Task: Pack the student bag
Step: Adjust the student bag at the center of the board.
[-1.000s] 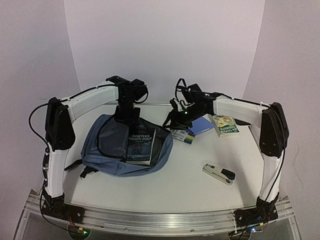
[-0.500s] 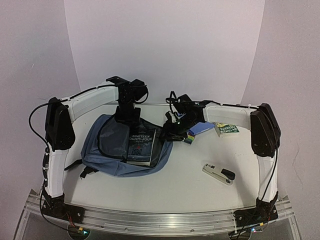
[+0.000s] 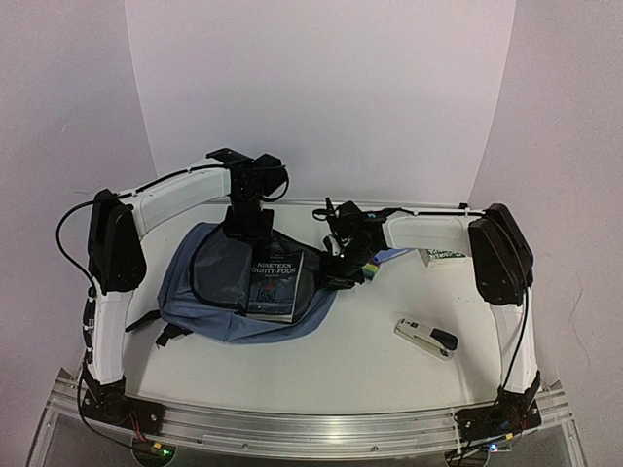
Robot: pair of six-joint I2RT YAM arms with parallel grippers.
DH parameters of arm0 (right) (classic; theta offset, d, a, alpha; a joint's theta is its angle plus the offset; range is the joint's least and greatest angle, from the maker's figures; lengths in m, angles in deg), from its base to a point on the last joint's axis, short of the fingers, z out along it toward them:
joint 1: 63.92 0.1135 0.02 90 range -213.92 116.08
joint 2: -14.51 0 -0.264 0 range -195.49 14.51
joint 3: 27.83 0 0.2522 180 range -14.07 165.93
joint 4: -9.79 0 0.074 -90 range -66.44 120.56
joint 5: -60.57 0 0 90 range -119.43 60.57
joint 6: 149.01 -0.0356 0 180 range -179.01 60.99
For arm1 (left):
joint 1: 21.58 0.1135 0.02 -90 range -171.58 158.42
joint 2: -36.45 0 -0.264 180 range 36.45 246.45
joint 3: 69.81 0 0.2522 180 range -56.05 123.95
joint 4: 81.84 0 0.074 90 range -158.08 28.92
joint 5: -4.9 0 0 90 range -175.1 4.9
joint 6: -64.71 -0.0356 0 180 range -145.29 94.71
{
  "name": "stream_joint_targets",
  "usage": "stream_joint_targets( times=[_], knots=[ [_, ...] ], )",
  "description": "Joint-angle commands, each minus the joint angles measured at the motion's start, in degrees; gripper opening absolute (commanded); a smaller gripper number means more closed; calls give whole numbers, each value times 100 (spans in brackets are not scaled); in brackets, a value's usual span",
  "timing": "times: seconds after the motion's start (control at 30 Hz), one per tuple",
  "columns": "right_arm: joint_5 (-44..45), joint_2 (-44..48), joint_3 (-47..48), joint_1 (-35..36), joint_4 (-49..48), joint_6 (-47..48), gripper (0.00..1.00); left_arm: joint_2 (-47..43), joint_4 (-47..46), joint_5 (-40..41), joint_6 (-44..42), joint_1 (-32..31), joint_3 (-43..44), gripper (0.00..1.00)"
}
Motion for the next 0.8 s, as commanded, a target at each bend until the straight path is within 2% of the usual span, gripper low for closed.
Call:
stream_joint_targets(
  times=[0.0, 0.2, 0.53, 0.63, 0.77],
  knots=[
    [250, 124, 138, -14, 181, 222, 0, -255, -156, 118, 47, 28, 84, 0],
    [-108, 887, 458, -122, 190, 672, 0, -289, -206, 82, 5, 28, 38, 0],
    [-648, 1873, -11, -123, -26, 1226, 0, -313, -242, 43, -65, 34, 33, 0],
    [-495, 2144, -539, -81, -223, 1597, 0, -390, -338, -18, -30, 50, -74, 0],
    [-187, 2007, -1278, -170, -24, 1987, 0, -654, -634, -234, 102, 172, -486, 0]
  ],
)
